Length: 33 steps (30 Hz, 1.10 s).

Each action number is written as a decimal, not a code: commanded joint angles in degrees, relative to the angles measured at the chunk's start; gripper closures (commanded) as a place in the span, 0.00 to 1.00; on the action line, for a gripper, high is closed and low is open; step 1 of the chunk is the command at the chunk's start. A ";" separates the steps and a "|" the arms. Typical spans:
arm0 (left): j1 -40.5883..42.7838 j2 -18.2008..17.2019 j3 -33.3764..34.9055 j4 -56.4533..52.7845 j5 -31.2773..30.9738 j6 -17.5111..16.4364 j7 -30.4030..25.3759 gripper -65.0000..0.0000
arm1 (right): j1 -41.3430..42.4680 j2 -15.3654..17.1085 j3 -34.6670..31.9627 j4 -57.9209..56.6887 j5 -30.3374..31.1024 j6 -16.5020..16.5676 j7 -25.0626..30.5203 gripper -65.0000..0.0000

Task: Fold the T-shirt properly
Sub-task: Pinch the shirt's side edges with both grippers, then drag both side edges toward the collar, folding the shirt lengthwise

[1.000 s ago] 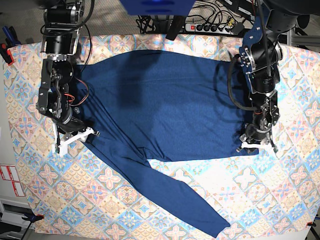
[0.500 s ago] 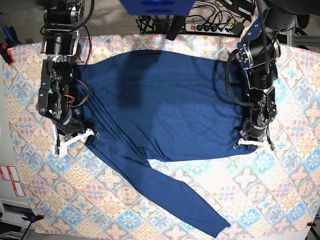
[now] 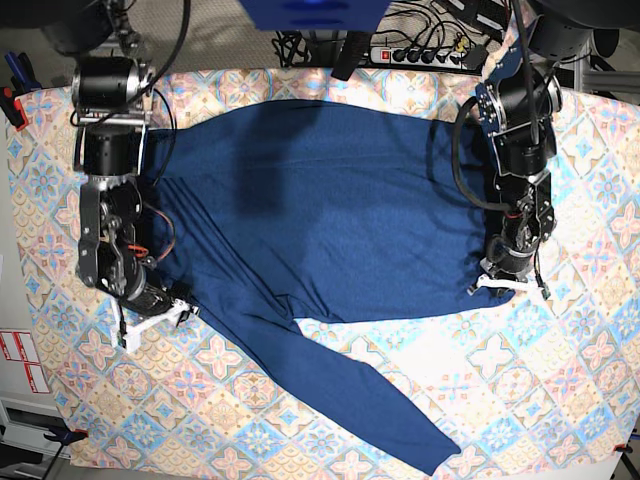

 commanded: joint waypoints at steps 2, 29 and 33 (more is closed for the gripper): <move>1.69 0.15 0.12 6.33 0.85 0.83 4.45 1.00 | 4.36 0.46 -1.04 -2.78 -0.91 0.43 1.05 0.51; 6.53 1.29 -0.23 19.34 0.85 0.83 10.87 1.00 | 9.90 0.37 -20.38 -24.49 -11.46 0.43 18.28 0.51; 7.41 1.20 -0.32 19.43 0.77 0.83 10.87 1.00 | 9.90 0.37 -20.38 -29.85 -11.46 0.43 21.97 0.52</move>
